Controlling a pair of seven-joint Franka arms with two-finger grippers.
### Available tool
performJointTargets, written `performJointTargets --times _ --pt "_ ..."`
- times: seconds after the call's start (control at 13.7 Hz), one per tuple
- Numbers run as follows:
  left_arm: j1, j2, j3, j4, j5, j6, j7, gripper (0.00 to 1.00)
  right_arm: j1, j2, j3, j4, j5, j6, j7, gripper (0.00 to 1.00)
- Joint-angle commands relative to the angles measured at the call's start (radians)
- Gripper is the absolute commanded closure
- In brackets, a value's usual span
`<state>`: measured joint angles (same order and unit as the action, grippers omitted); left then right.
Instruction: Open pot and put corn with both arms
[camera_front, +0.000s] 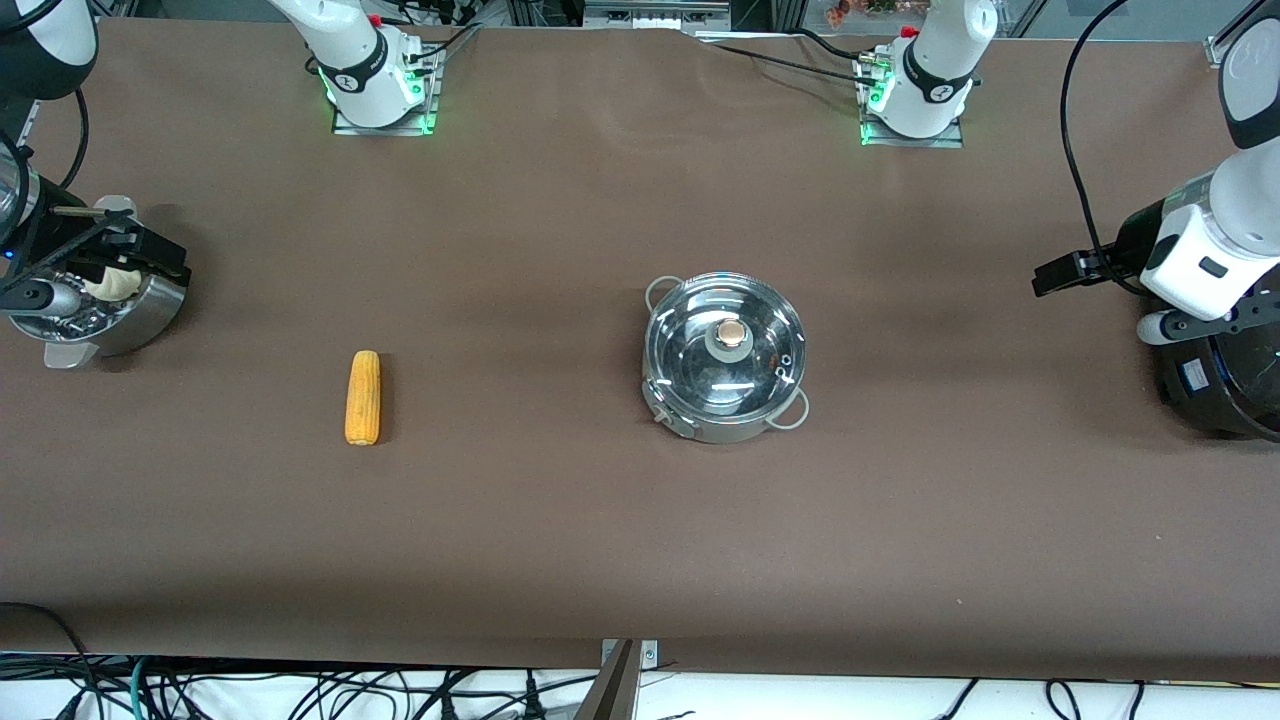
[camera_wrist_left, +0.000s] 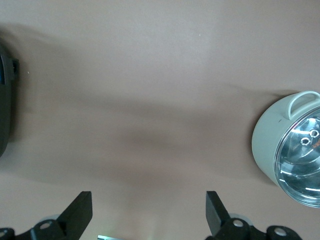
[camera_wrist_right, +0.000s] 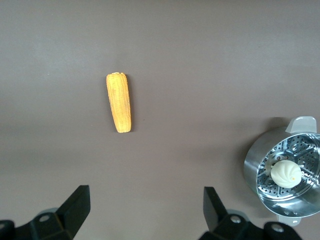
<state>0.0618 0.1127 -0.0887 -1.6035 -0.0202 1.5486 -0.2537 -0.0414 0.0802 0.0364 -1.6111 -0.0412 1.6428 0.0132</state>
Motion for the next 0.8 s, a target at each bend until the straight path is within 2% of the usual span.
performJointTargets --times 0.0,0.29,0.73 --pt "0.015 -0.013 0.01 0.031 -0.001 -0.028 0.017 0.0 -0.012 0.01 0.008 0.026 0.004 -0.014 -0.012 0.0" --pt "0.044 -0.011 0.01 0.098 0.014 -0.041 0.018 0.0 -0.011 0.01 0.008 0.026 0.003 -0.012 -0.015 0.0" --pt "0.046 -0.011 0.004 0.1 0.036 -0.078 0.034 0.0 -0.011 0.01 0.008 0.026 0.003 -0.012 -0.015 0.0"
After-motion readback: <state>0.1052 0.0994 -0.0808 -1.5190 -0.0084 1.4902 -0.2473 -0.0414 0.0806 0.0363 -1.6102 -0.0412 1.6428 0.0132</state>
